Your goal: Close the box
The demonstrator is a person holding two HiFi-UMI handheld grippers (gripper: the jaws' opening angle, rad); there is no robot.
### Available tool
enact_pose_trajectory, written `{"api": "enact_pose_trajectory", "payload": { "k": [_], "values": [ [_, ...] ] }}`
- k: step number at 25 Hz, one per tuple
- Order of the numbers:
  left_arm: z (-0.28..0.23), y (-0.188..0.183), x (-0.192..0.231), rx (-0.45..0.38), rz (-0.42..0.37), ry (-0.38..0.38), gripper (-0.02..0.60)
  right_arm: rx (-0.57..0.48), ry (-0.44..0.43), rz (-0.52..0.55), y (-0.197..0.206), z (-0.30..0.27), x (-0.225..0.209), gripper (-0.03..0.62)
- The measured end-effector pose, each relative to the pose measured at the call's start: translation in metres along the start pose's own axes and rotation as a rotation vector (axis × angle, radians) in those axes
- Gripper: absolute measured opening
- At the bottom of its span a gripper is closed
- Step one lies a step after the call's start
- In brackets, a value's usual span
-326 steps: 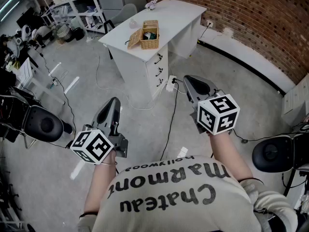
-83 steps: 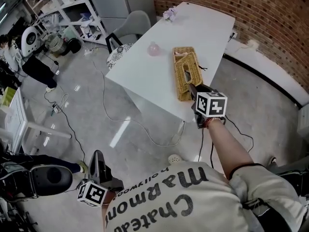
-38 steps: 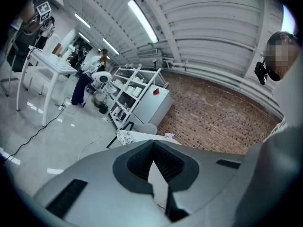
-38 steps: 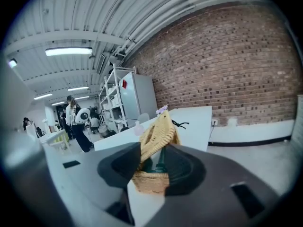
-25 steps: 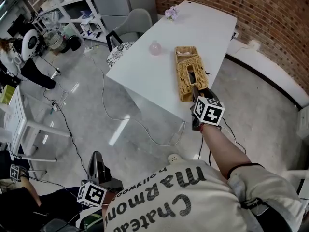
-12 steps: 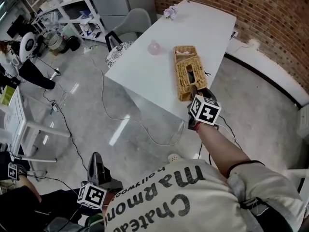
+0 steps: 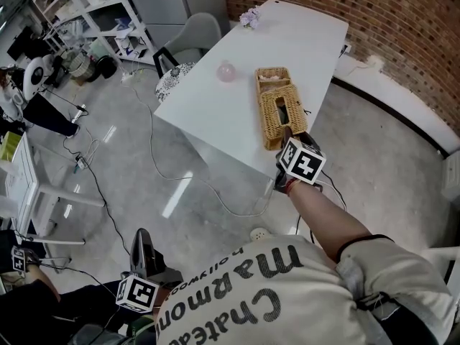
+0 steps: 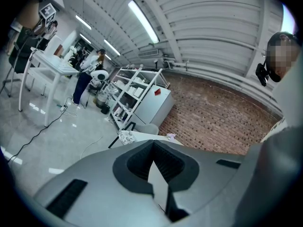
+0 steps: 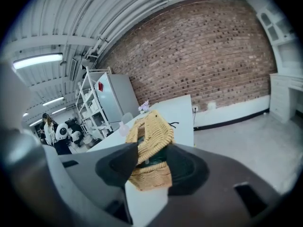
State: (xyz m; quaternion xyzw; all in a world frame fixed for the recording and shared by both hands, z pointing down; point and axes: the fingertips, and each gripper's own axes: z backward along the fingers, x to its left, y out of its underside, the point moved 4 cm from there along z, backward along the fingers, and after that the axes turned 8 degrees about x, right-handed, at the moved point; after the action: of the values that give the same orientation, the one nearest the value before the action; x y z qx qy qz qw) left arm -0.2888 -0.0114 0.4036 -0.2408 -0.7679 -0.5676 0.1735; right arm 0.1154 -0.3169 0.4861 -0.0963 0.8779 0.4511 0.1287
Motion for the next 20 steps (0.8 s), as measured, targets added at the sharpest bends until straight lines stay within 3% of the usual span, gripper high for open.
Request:
{"api": "enact_pose_trajectory", "payload": {
  "k": [11, 20],
  "values": [
    [-0.0038, -0.0030, 0.0025, -0.003, 0.004, -0.006, 0.000, 0.020, 0.029, -0.053, 0.0027, -0.0045, -0.0038, 0.206],
    [-0.0095, -0.0009, 0.0032, 0.009, 0.008, 0.000, 0.000, 0.029, 0.083, -0.028, 0.0015, -0.0040, -0.0010, 0.213]
  ]
}}
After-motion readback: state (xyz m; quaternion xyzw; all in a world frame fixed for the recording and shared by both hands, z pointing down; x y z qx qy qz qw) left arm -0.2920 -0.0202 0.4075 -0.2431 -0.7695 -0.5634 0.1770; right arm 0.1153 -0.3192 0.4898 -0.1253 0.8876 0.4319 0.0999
